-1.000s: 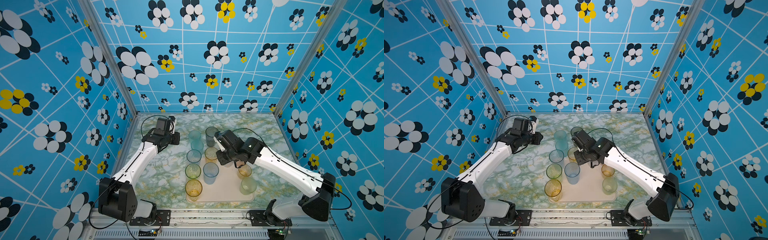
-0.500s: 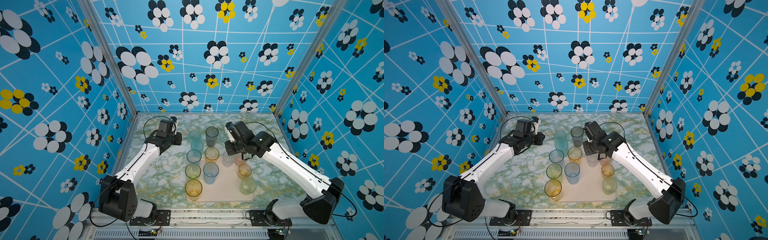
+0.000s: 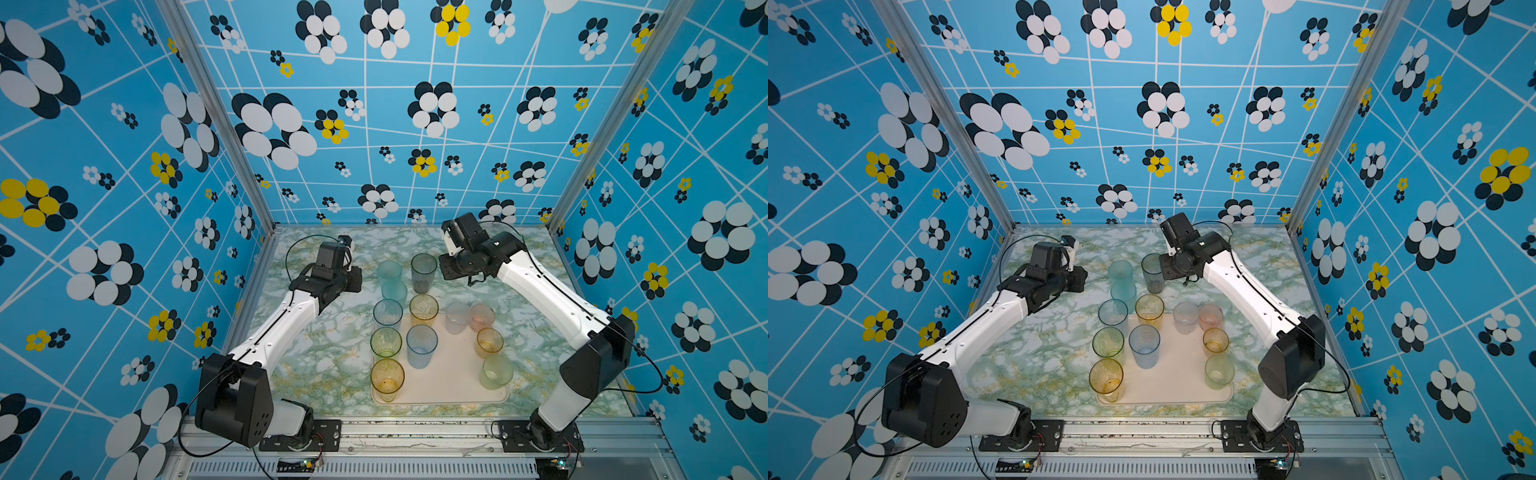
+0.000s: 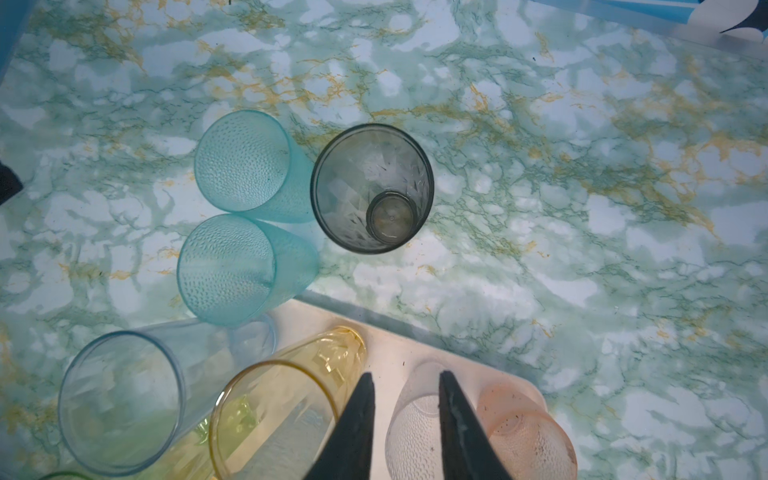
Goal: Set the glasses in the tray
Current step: 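Move the right gripper over the smoky grey cup beyond the tray, then lower and close the right gripper on the grey cup rim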
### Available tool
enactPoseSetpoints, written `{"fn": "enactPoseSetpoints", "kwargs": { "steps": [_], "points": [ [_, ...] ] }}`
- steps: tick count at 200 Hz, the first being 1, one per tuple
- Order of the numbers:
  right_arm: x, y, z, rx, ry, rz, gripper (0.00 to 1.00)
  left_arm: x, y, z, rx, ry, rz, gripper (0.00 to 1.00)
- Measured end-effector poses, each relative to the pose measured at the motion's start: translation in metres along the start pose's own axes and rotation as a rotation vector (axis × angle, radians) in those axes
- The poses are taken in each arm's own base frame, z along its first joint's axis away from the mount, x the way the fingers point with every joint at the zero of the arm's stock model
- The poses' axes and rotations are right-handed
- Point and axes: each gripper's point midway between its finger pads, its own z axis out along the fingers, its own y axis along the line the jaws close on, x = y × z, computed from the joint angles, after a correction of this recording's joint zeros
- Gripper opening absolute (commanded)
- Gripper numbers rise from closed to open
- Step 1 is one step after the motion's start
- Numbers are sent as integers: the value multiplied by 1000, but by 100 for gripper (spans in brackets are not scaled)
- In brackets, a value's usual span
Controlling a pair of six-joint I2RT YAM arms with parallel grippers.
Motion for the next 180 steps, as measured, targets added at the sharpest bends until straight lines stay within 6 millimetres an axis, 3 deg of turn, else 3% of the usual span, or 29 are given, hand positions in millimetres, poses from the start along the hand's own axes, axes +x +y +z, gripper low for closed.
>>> {"fn": "enactPoseSetpoints", "kwargs": {
  "steps": [63, 117, 180],
  "points": [
    [-18, -19, 41, -1, 81, 12, 28, 2, 1, 1, -1, 4, -1, 27],
    [-30, -12, 58, -46, 117, -6, 28, 2, 2, 1, -4, 4, -2, 27],
    [-22, -11, 76, -49, 187, -16, 27, 1, 6, 0, -11, 2, -9, 27]
  ]
}}
